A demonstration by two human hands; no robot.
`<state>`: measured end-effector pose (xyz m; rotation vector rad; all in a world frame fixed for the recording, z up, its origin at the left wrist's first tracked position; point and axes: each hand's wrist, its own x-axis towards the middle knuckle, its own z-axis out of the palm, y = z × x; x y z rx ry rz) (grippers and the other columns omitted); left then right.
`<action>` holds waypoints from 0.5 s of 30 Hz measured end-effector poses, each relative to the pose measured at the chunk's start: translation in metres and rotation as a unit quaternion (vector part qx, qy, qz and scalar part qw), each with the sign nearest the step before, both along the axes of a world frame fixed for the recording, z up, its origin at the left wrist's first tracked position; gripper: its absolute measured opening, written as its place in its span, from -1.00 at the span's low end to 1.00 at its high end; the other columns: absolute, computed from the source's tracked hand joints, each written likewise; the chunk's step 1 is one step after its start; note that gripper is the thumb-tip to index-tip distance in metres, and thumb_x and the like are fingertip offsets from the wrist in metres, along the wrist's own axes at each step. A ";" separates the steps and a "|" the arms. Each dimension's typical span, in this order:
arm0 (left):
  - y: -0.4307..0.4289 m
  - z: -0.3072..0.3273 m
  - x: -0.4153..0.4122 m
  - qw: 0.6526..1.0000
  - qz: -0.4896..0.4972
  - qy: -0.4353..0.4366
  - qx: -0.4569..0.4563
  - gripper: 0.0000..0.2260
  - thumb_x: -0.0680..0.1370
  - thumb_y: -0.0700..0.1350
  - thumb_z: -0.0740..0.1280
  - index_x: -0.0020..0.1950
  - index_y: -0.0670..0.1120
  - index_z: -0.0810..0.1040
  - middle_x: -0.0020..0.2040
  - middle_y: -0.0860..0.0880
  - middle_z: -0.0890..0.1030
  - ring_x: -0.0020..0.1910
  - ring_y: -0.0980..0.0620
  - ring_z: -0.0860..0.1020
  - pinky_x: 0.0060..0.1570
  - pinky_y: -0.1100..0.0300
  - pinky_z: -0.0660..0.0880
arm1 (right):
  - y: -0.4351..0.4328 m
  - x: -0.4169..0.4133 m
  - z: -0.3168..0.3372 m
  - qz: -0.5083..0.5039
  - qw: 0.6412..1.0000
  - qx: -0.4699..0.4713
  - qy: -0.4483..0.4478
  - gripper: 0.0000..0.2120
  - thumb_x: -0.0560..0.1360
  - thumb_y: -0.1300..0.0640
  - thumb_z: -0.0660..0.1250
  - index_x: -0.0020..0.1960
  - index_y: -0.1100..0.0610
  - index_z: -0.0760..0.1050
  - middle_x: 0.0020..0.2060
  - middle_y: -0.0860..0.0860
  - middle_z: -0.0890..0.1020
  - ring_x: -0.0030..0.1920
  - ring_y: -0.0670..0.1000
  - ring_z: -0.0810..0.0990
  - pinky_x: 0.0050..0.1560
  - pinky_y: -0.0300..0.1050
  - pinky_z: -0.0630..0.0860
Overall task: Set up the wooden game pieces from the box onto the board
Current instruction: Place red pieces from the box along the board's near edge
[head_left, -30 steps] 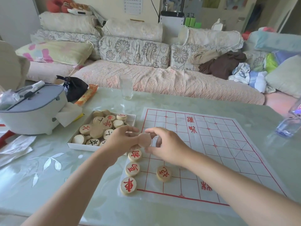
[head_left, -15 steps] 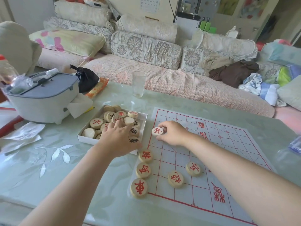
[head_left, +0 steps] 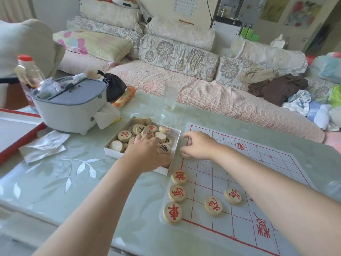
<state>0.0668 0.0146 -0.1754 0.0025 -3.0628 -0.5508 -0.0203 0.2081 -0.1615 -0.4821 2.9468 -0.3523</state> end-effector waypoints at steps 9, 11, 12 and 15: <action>-0.073 -0.002 -0.003 0.989 0.102 0.072 0.081 -0.65 0.52 -0.01 0.29 0.32 0.06 0.46 0.19 -0.06 0.47 0.23 -0.11 0.39 0.19 0.02 0.42 | -0.100 0.001 0.022 0.098 0.994 -0.015 0.045 -0.55 0.53 0.01 0.33 0.41 -0.03 0.41 0.29 -0.01 0.51 0.28 0.04 0.49 0.25 -0.01 0.47; -0.080 -0.008 -0.002 0.990 0.105 0.061 0.075 -0.67 0.55 0.00 0.27 0.32 0.07 0.47 0.20 -0.05 0.47 0.23 -0.10 0.39 0.22 0.00 0.42 | -0.114 0.001 0.020 0.089 0.995 0.012 0.051 -0.53 0.53 -0.06 0.33 0.41 0.02 0.41 0.33 0.01 0.51 0.30 0.09 0.48 0.24 0.01 0.47; -0.081 -0.010 -0.002 0.991 0.104 0.053 0.072 -0.68 0.56 0.00 0.25 0.32 0.08 0.47 0.20 -0.04 0.47 0.23 -0.09 0.38 0.23 0.01 0.40 | -0.120 0.001 0.019 0.081 0.995 0.027 0.051 -0.52 0.53 -0.11 0.33 0.38 0.07 0.43 0.30 0.04 0.53 0.28 0.12 0.50 0.22 0.01 0.48; -0.083 -0.013 -0.004 0.993 0.095 0.032 0.065 -0.66 0.57 0.01 0.22 0.35 0.08 0.44 0.22 -0.04 0.45 0.26 -0.10 0.33 0.26 0.03 0.35 | -0.131 -0.001 0.013 0.065 0.995 0.058 0.041 -0.48 0.50 -0.22 0.37 0.27 0.14 0.48 0.21 0.10 0.57 0.19 0.16 0.54 0.14 0.01 0.52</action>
